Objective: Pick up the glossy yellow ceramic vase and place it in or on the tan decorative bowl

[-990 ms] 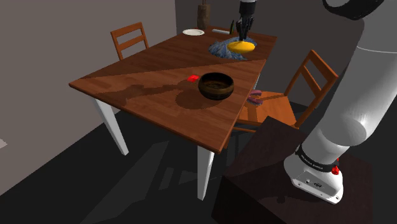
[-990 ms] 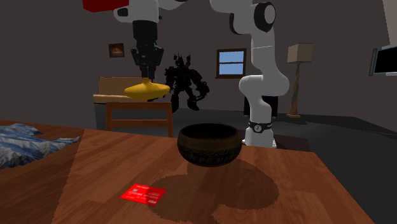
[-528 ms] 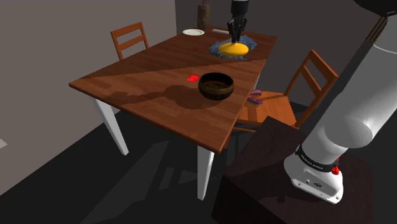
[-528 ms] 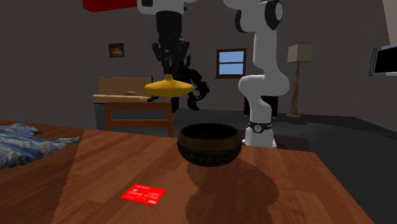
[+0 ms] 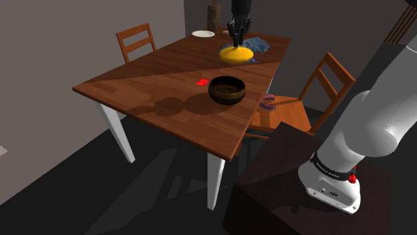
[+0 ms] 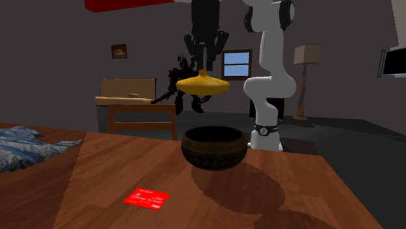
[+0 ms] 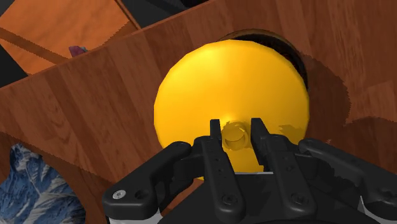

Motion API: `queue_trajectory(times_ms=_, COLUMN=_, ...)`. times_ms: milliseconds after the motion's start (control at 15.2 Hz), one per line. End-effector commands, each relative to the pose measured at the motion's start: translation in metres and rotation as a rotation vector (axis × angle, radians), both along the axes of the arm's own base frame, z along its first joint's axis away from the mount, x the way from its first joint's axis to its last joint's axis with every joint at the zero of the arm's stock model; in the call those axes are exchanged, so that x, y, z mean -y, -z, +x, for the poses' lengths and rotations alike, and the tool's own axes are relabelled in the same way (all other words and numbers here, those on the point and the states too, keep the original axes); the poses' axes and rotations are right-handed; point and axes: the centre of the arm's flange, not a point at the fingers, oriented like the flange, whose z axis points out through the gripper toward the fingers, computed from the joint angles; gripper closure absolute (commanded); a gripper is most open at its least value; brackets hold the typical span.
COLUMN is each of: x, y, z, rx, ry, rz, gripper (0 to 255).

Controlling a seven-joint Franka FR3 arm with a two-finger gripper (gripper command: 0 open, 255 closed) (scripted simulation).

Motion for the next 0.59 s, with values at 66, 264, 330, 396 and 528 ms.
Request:
queue_trajectory(times_ms=66, x=-0.038, y=-0.006, z=-0.002, rx=0.0, ry=0.001, rz=0.0, gripper=255)
queue_trajectory(times_ms=264, x=-0.038, y=0.009, z=-0.002, rx=0.0, ry=0.001, rz=0.0, gripper=255)
queue_trajectory(times_ms=330, x=-0.038, y=0.015, z=-0.002, rx=0.0, ry=0.001, rz=0.0, gripper=255)
queue_trajectory(times_ms=396, x=-0.038, y=0.02, z=-0.002, rx=0.0, ry=0.001, rz=0.0, gripper=255)
queue_trajectory(times_ms=528, x=-0.038, y=0.031, z=-0.002, rx=0.0, ry=0.001, rz=0.0, gripper=255)
